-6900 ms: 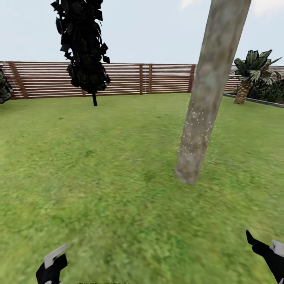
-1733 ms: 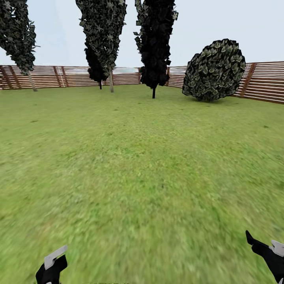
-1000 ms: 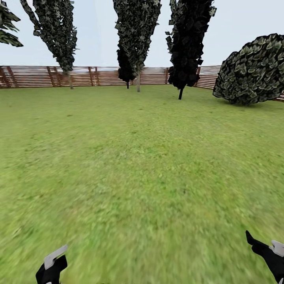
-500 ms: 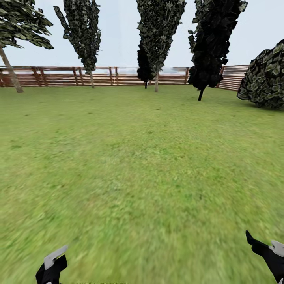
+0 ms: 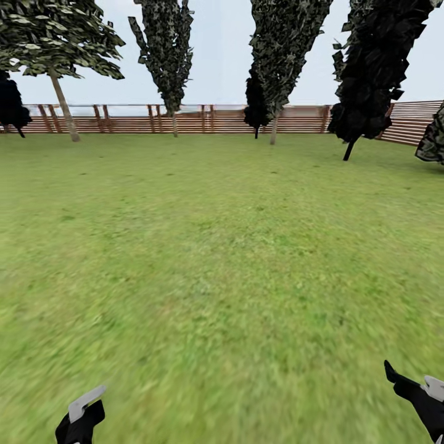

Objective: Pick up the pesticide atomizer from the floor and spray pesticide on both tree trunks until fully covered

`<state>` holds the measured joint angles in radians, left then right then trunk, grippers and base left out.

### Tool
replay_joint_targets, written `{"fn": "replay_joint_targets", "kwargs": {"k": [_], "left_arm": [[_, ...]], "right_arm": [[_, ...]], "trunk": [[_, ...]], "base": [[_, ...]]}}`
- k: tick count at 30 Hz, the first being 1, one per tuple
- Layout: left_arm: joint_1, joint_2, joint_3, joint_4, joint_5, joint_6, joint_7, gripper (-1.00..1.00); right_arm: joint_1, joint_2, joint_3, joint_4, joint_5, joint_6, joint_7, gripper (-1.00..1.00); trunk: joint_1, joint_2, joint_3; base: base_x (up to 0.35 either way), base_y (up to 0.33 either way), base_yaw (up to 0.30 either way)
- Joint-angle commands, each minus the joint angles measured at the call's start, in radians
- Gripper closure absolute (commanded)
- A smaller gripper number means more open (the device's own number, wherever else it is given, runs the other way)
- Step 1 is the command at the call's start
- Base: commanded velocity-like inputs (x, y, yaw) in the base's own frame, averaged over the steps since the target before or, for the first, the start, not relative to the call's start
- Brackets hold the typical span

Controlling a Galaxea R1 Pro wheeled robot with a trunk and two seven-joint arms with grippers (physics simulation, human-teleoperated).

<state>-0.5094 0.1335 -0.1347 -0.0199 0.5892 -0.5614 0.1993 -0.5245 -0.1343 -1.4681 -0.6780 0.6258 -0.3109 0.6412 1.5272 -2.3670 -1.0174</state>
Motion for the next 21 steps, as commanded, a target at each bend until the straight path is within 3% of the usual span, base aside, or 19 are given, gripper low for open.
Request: {"fn": "replay_joint_targets", "kwargs": {"k": [1, 21], "left_arm": [[0.0, 0.0, 0.0, 0.0, 0.0, 0.0, 0.0, 1.0], [0.0, 0.0, 0.0, 0.0, 0.0, 0.0, 0.0, 1.0]], "right_arm": [[0.0, 0.0, 0.0, 0.0, 0.0, 0.0, 0.0, -1.0], [0.0, 0.0, 0.0, 0.0, 0.0, 0.001, 0.0, -1.0]], "trunk": [[0.0, 0.0, 0.0], [0.0, 0.0, 0.0]], "base": [[0.0, 0.0, 0.29], [0.0, 0.0, 0.29]]}}
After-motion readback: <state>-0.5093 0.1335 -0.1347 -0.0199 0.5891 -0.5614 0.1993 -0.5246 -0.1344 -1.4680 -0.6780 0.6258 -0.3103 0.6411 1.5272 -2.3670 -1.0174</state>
